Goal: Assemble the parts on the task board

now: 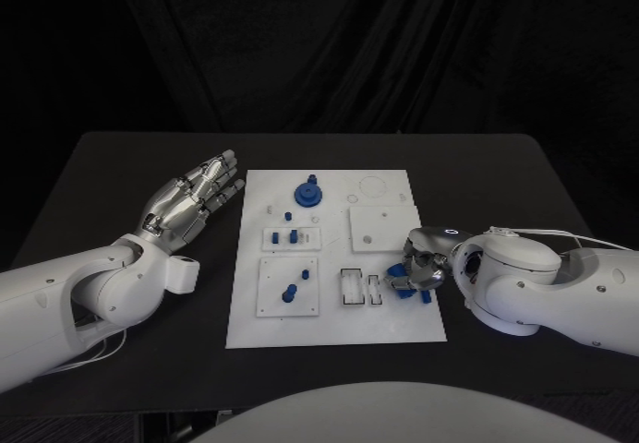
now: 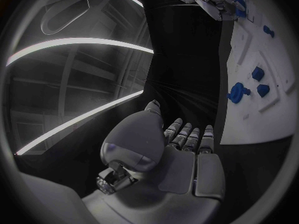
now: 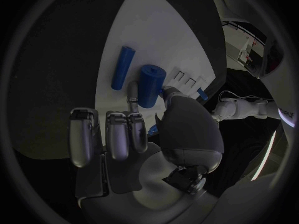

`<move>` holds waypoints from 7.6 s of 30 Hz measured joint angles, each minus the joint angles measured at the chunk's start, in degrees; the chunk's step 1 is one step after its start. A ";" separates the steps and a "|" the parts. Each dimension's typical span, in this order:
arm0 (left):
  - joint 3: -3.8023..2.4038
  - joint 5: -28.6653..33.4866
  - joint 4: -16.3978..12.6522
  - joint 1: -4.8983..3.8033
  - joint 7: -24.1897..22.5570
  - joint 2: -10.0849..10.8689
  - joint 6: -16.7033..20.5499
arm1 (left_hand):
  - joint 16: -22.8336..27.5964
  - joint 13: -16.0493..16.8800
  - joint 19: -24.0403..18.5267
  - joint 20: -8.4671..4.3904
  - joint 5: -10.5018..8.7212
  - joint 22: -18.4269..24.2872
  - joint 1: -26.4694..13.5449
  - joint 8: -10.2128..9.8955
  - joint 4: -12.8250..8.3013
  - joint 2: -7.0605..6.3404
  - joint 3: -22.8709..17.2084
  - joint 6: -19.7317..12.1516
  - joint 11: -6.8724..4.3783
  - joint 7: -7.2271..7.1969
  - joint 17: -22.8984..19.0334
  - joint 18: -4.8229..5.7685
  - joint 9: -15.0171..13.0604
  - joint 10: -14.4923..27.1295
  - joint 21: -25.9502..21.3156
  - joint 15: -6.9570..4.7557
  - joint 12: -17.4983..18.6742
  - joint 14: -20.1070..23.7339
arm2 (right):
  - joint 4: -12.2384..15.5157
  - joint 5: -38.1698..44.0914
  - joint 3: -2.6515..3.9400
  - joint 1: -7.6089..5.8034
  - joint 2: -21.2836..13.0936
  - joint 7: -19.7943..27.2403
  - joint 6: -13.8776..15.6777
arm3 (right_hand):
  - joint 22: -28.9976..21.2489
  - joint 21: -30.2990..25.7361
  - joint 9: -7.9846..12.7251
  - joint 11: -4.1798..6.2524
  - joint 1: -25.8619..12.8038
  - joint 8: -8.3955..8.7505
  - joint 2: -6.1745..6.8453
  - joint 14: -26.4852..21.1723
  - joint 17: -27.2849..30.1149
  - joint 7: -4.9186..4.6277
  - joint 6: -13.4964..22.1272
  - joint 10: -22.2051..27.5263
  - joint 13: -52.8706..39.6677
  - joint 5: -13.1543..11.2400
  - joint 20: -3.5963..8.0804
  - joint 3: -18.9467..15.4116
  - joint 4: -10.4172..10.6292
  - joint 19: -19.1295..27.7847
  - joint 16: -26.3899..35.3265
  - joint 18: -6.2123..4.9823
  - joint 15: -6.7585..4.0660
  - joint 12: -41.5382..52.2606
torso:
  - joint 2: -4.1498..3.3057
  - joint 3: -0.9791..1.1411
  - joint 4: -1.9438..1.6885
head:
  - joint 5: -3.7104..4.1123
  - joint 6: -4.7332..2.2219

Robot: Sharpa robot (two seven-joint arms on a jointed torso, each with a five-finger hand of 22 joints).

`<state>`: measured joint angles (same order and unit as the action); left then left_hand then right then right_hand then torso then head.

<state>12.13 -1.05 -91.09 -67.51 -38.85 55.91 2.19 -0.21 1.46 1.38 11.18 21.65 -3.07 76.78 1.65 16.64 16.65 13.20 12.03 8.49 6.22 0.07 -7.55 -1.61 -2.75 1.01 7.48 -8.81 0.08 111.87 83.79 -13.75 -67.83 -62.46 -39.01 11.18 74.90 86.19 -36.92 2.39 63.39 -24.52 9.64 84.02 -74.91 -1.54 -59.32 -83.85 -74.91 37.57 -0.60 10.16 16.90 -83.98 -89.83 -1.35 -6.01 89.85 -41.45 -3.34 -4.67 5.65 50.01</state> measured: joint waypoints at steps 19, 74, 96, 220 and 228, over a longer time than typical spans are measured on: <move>0.01 0.07 0.66 0.00 -0.01 -0.29 -0.44 | 0.00 0.00 0.00 0.00 0.92 0.00 1.25 0.00 -0.05 -0.09 -0.68 -0.04 0.00 0.46 -0.01 0.00 0.01 0.00 0.00 0.00 0.00 0.00 | 4.72 -12.17 -0.41 0.15 -1.92 1.55 12.70 | 0.04 0.00 -3.79 0.71 1.13 -3.50 1.14 0.02 0.00 1.01 1.39 0.50 0.01 8.18 0.70 2.20 2.20 0.03 0.00 0.00 -0.78 0.00 | 0.04 0.00 0.04 | -0.23 0.01; 0.01 0.12 1.92 0.14 0.14 -1.21 -1.62 | 0.00 0.00 -0.01 -0.01 1.79 -0.01 2.63 0.00 -0.04 -0.07 -1.30 -0.25 0.56 0.02 -0.02 0.00 0.02 0.26 0.00 0.40 -0.01 0.00 | 2.62 -17.91 -0.40 0.05 4.40 3.15 13.04 | 0.01 -3.29 -9.02 0.56 -14.42 -3.32 -5.91 -0.18 0.01 0.61 3.96 -0.18 0.01 -21.86 0.49 -9.92 -0.01 -0.17 0.22 -0.01 -0.32 0.00 | -0.24 0.01 -0.05 | -1.41 -0.01; 0.01 0.14 2.04 0.23 0.36 -1.26 -1.89 | 0.00 0.00 -0.01 -0.01 2.02 -0.01 3.07 0.00 -0.04 -0.09 -1.62 0.47 0.55 0.75 0.01 0.01 -0.05 0.27 0.22 0.40 0.00 0.00 | 4.39 -13.25 -0.42 0.05 0.77 11.25 20.46 | 0.01 -2.17 -10.09 0.16 2.69 -4.14 -6.05 0.03 0.01 -0.37 7.88 -0.18 0.01 -9.24 0.28 -12.39 -1.40 0.04 0.22 -0.01 -0.11 0.00 | -0.25 0.02 -0.02 | -1.89 -0.01; 0.01 0.15 2.74 1.03 3.13 -1.12 -4.04 | 0.00 0.08 0.41 0.82 3.12 -0.41 4.49 0.19 -0.20 -0.18 -2.40 1.30 1.13 1.56 0.02 0.01 -0.24 -0.31 0.44 1.23 -0.68 0.01 | 5.00 24.70 -0.44 8.55 0.31 12.76 22.81 | 0.00 -8.10 19.98 -1.87 3.83 -17.66 1.06 -0.11 -0.04 -6.09 31.64 -0.20 0.01 15.25 -1.86 -1.42 -1.59 -0.07 1.33 -0.91 2.17 0.00 | -0.19 0.02 0.00 | -2.74 -0.01; 0.01 0.16 2.75 1.07 3.20 -1.12 -4.14 | 0.00 0.13 0.41 0.82 3.12 -0.41 4.48 0.41 -0.21 -0.18 -2.40 1.50 1.13 1.77 0.02 0.01 -0.24 -0.31 0.44 1.22 -1.01 0.01 | 4.79 24.65 -0.44 8.57 0.51 12.11 20.68 | 0.05 -8.77 21.25 -1.87 3.83 -16.84 1.07 -0.11 -0.03 -5.27 32.45 -0.19 0.01 11.64 -1.86 -0.74 -0.22 -0.07 1.62 -0.91 2.17 0.00 | -0.16 0.00 0.02 | -2.93 -0.01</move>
<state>12.14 -0.89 -88.34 -66.44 -35.65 54.79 -1.95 -0.21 1.60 1.79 12.00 24.77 -3.48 81.26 2.07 16.43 16.47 10.80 13.53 9.62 7.99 0.09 -7.54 -1.85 -3.06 1.45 8.71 -9.82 0.08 116.66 108.45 -14.19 -59.26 -61.95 -26.90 31.86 74.95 77.43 -15.67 0.52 67.22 -41.36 10.71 83.90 -74.94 -6.81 -26.87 -84.04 -74.90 49.21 -2.46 9.42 16.68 -84.05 -88.22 -2.26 -3.83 89.85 -41.62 -3.34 -4.65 2.72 50.00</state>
